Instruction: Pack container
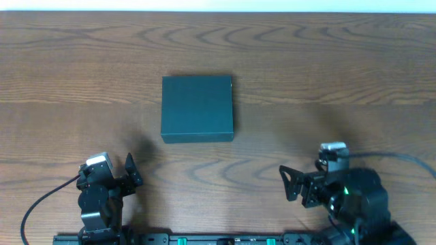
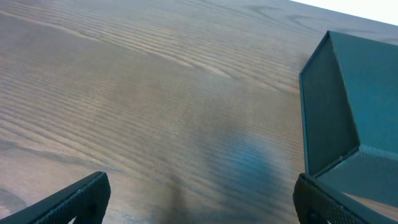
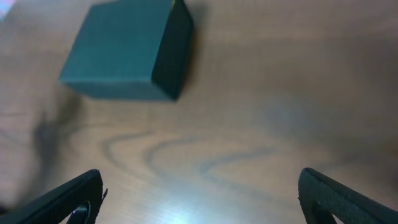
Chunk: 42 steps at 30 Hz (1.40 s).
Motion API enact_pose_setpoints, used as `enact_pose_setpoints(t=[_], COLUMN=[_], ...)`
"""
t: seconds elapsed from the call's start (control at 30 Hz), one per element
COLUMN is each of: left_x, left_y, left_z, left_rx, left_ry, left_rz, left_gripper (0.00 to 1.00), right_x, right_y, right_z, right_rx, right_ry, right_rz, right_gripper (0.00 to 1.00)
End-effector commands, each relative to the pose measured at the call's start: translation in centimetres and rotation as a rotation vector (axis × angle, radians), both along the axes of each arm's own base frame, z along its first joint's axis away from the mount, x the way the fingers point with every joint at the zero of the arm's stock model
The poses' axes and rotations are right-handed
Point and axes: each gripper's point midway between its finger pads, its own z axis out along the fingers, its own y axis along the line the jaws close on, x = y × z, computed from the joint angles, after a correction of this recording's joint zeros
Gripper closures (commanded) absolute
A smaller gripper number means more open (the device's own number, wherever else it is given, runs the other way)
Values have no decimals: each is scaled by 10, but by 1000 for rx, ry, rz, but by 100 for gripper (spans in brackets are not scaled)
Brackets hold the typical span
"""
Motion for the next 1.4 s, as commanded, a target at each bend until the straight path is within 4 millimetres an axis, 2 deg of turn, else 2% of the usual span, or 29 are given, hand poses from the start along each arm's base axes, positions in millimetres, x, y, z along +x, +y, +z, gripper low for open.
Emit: enact_pose_setpoints(t=[0.0, 0.13, 0.3, 0.6, 1.37], left_x=[-1, -1, -1, -1, -1], left_y=[4, 4, 4, 4, 4], left_z=[-5, -5, -5, -5, -5], left_rx=[23, 23, 23, 23, 23], left_ry=[9, 9, 9, 9, 9], left_rz=[13, 13, 13, 13, 13], left_gripper=[5, 5, 5, 5, 5], right_x=[3, 8, 8, 5, 4], right_y=[-14, -13, -13, -10, -8], right_z=[-13, -36, -75, -109, -109], right_rx=[-138, -152, -144, -152, -153], right_ry=[-117, -184, -206, -159, -158], right_rz=[23, 37, 35, 57, 69], right_gripper=[1, 1, 1, 1, 1])
